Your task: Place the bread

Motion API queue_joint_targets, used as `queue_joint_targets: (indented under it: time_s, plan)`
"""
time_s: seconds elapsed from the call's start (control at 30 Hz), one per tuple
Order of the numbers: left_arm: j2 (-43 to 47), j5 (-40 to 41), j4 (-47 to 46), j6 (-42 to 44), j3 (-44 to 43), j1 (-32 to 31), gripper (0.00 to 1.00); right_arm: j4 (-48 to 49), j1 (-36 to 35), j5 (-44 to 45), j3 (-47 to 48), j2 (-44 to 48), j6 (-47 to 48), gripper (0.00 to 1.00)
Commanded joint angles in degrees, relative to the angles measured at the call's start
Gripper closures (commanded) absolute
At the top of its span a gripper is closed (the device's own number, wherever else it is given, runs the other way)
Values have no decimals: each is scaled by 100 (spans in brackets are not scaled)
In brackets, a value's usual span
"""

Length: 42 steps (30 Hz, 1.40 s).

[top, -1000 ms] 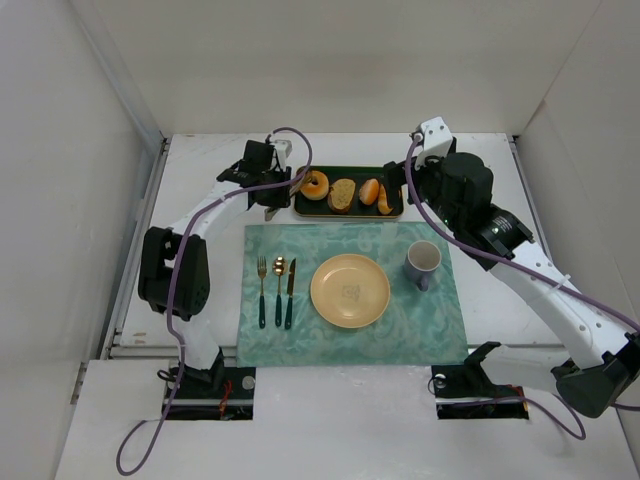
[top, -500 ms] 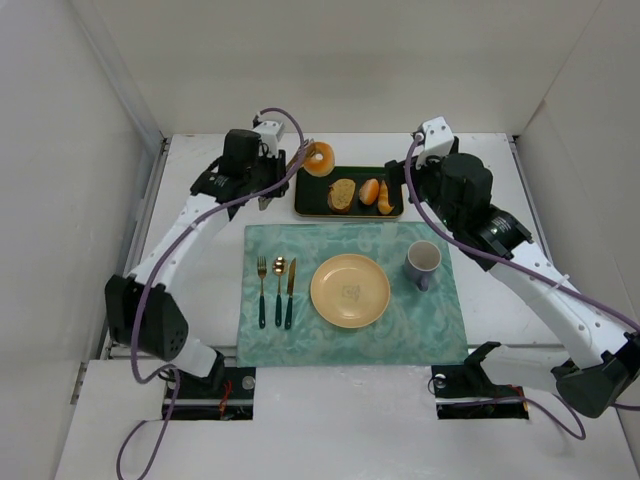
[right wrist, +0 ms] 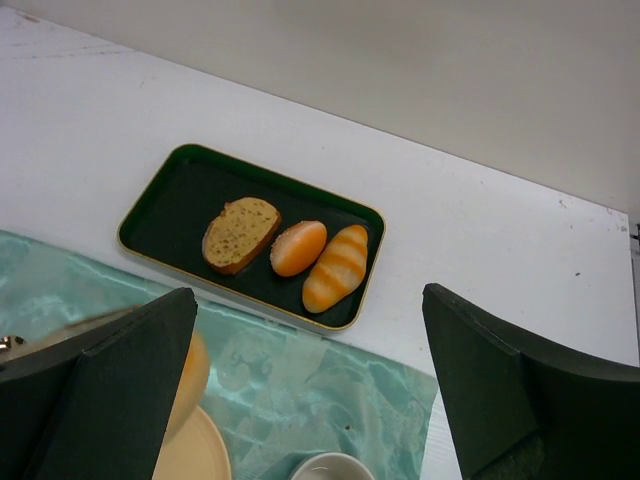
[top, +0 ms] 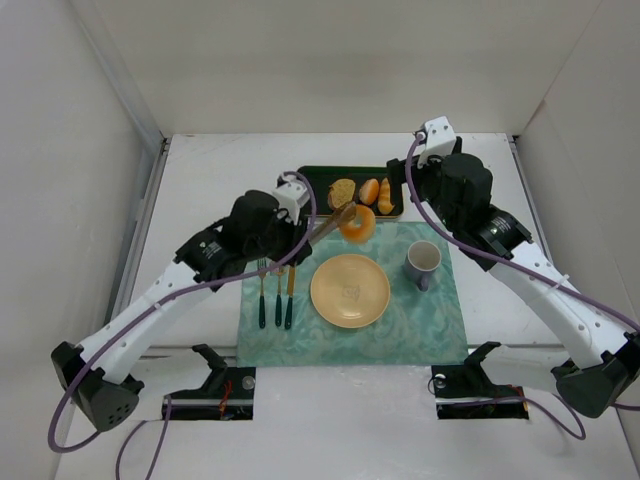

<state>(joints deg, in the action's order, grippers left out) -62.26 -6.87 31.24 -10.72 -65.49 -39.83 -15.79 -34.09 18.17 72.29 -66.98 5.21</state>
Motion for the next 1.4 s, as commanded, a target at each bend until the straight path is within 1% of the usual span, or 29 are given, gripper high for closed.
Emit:
queue_joint_targets:
  time_s: [0.0,0.07,0.23,0.43,0.57,0.7,0.73,0.77,0.87,0.9,0.97,1.0,1.17,1.27,1.37]
  plan:
    - [310,326,319,-553,265,-444,95,375,34,239,31,141,50,0]
    - [311,432,374,-781,440,-612,95,375,86,239,83,141,50,0]
    - [311,433,497,-923,634,-947,95,375,86,353,83,141,50,0]
    - [-136,547,611,-1037,634,-1193,95,375,86,353,83,141,50,0]
    - [-356,652,663,-1152,687,-1526,92,428,86,353,83,141,50,0]
    - [-506,784,716,-1204,687,-1677,90,428,86,353,83,141,50,0]
    - [-559,784,716,-1274,687,-1755,88,428,86,353,83,141,50,0]
    - [-559,784,716,-1275,687,-1756,80,428,86,353,83,141,50,0]
    - [-612,907,716,-1336,687,-1870,65,428,86,353,83,141,50,0]
    - [-612,907,716,-1336,687,-1870,56,428,86,353,83,141,50,0]
    - [-551,1065,716,-1406,687,-1922,52,428,86,301,83,141,50,0]
    - [-550,1065,716,-1406,687,-1923,47,428,86,301,83,141,50,0]
    - [-208,1285,769,-1590,634,-1923,47,428,86,301,83,141,50,0]
    - [-85,1574,769,-1591,582,-1923,49,428,86,301,83,141,50,0]
    - [-85,1785,691,-1513,441,-1923,50,489,86,520,83,194,50,0]
